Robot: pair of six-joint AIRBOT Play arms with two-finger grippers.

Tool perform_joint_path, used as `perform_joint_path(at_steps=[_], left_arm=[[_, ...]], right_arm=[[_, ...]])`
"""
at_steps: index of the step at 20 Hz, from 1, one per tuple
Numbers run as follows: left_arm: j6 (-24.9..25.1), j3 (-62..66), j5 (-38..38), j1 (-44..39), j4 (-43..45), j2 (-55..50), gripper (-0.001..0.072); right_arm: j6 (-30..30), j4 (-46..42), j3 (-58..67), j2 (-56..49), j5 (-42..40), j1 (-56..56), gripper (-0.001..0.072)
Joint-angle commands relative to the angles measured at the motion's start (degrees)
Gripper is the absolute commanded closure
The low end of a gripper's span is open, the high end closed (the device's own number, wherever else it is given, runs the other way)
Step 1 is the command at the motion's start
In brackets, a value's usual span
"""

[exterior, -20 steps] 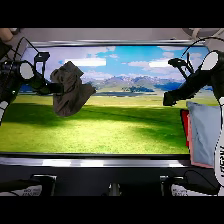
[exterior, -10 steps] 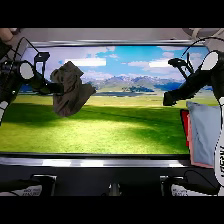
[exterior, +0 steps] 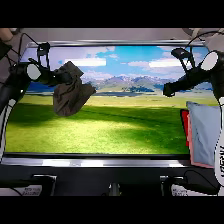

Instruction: Fold the shirts.

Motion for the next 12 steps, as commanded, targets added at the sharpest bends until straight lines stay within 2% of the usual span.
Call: perform_joint_path(at_steps=[1, 3, 7, 8, 9, 10, 11, 12], left_arm=[[-0.9, 2.8, -3.8, 2.4, -0.8, -7.7, 0.0013], [-0.7, 5.2, -10.4, 3.4, -1.1, -13.7, 0.0017], [-1.2, 5.2, -11.7, 3.0, -3.0, -19.5, 0.0036], [-2.0, 5.2, -12.0, 2.9, -3.0, -20.2, 0.0108], [-2.0, 5.2, -12.2, 2.9, -3.0, -20.6, 0.0239], [-1.9, 5.2, -12.7, 2.9, -3.1, -20.6, 0.043], [-1.9, 5.3, -14.0, 2.9, -3.3, -20.4, 0.0653], [-0.8, 5.3, -14.8, 2.9, -4.0, -19.8, 0.0686]], right_arm=[[-0.4, -0.8, 0.0, -0.5, -3.9, 0.0, 0.0024], [-0.4, -0.8, 0.0, -1.3, -2.9, 0.0, 0.0024], [-0.4, -0.8, 0.0, -2.5, 0.0, 0.0, 0.0026], [-0.4, -0.8, 0.1, -2.4, 0.4, 0.0, 0.0027], [-0.4, -0.8, 0.1, -2.4, 1.1, 0.0, 0.0039], [-0.4, -0.8, 0.1, -2.4, 1.6, 0.0, 0.0046], [-0.4, -0.8, 0.1, -2.2, 1.6, 0.0, 0.0046], [-1.0, -0.9, 0.1, -1.8, 1.1, 0.0, 0.0046]])
